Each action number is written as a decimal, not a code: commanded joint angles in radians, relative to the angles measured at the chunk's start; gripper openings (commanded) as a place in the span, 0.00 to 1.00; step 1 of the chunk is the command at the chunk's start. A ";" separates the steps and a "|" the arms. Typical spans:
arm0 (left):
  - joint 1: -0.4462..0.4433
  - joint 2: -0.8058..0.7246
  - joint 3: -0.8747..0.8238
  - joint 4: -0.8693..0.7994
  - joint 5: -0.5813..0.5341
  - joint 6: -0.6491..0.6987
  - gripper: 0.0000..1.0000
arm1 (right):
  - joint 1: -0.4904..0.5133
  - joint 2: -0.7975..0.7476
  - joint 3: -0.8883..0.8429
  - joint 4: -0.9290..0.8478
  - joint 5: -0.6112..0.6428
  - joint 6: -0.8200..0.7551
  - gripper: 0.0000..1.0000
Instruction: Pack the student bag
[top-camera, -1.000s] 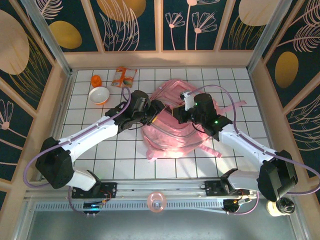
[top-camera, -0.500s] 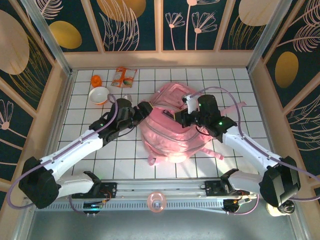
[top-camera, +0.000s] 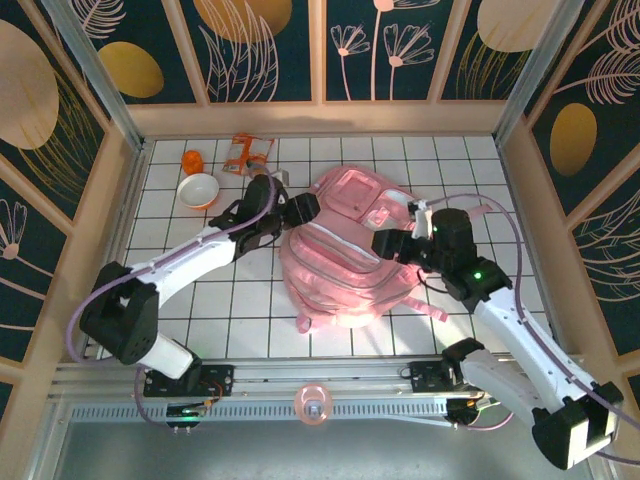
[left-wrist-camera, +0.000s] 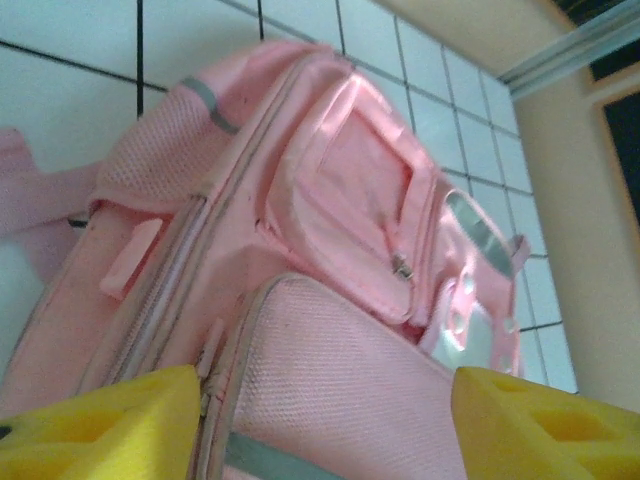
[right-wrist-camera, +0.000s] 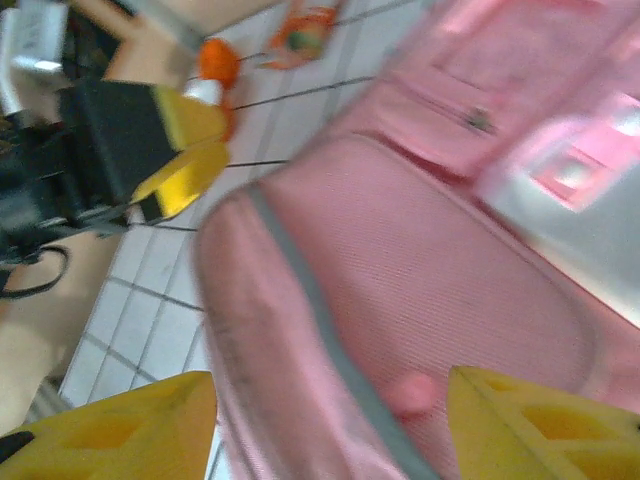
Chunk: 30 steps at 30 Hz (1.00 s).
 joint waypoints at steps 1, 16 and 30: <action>0.003 0.018 -0.019 0.054 0.118 0.012 0.58 | -0.040 -0.005 -0.086 -0.064 0.055 0.101 0.61; -0.130 -0.194 -0.318 0.192 0.141 -0.127 0.39 | -0.196 0.263 -0.050 0.224 -0.041 -0.203 0.58; 0.123 -0.195 -0.276 0.117 0.188 0.014 0.65 | 0.295 0.194 0.145 0.019 0.247 -0.570 0.59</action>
